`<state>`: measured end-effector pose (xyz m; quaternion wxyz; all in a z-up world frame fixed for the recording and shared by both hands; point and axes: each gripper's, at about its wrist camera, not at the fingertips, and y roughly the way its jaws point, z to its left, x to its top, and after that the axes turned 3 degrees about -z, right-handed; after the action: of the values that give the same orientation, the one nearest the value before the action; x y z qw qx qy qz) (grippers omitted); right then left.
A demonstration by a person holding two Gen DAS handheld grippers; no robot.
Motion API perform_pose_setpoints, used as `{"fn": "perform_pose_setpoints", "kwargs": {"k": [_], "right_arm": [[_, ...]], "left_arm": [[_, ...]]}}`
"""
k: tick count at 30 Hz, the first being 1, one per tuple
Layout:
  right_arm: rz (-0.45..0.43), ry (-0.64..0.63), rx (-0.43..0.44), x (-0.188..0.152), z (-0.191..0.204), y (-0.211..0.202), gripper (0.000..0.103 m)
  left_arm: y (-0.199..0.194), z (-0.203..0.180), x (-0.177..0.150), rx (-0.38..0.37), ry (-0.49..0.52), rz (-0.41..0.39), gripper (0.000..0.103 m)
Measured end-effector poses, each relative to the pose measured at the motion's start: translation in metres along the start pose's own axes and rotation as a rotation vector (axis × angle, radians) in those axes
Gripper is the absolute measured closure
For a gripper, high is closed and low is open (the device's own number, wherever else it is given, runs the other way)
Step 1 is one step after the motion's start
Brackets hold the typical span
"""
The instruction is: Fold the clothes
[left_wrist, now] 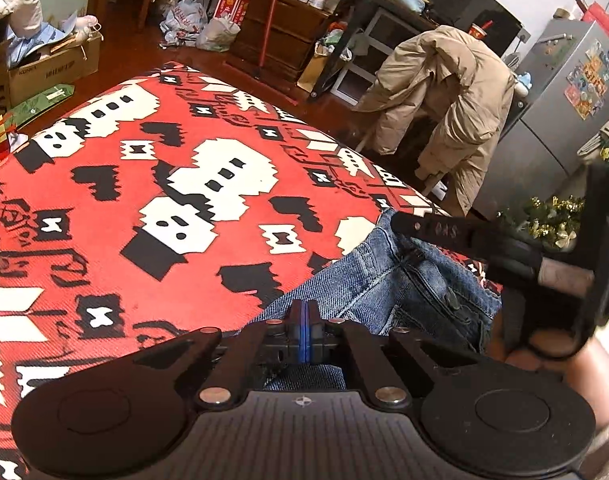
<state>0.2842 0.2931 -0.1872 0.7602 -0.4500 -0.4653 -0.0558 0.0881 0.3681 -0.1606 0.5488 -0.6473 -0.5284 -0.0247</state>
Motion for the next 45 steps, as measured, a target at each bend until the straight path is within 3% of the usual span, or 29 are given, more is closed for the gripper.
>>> {"fn": "perform_pose_setpoints", "kwargs": {"k": [4,10,17,21,30,37,41,45], "right_arm": [[-0.015,0.059,-0.006,0.002,-0.010,-0.019,0.095],[-0.074,0.100,-0.029,-0.012,-0.057,-0.121,0.094],[0.001,0.076,-0.270,-0.059,-0.161,-0.200,0.093],[-0.003,0.086,-0.330,-0.074,-0.200,-0.206,0.094],[0.010,0.062,-0.320,-0.064,-0.214,-0.155,0.098],[0.024,0.119,-0.335,-0.044,-0.225,-0.136,0.097],[-0.026,0.204,-0.320,-0.041,-0.227,-0.161,0.094],[-0.042,0.209,-0.292,-0.049,-0.208,-0.212,0.093]], "left_arm": [[0.000,0.008,0.001,-0.033,-0.044,0.002,0.101],[-0.007,-0.007,0.001,-0.070,0.020,-0.026,0.100],[-0.008,-0.021,-0.004,-0.068,0.110,-0.037,0.100],[-0.003,-0.023,-0.008,-0.054,0.120,-0.024,0.100],[0.001,-0.021,-0.008,-0.022,0.133,-0.035,0.100],[0.001,-0.022,-0.008,-0.022,0.144,-0.037,0.100],[0.000,-0.020,-0.006,-0.040,0.135,-0.034,0.100],[0.000,-0.019,-0.004,-0.067,0.120,-0.024,0.100]]}}
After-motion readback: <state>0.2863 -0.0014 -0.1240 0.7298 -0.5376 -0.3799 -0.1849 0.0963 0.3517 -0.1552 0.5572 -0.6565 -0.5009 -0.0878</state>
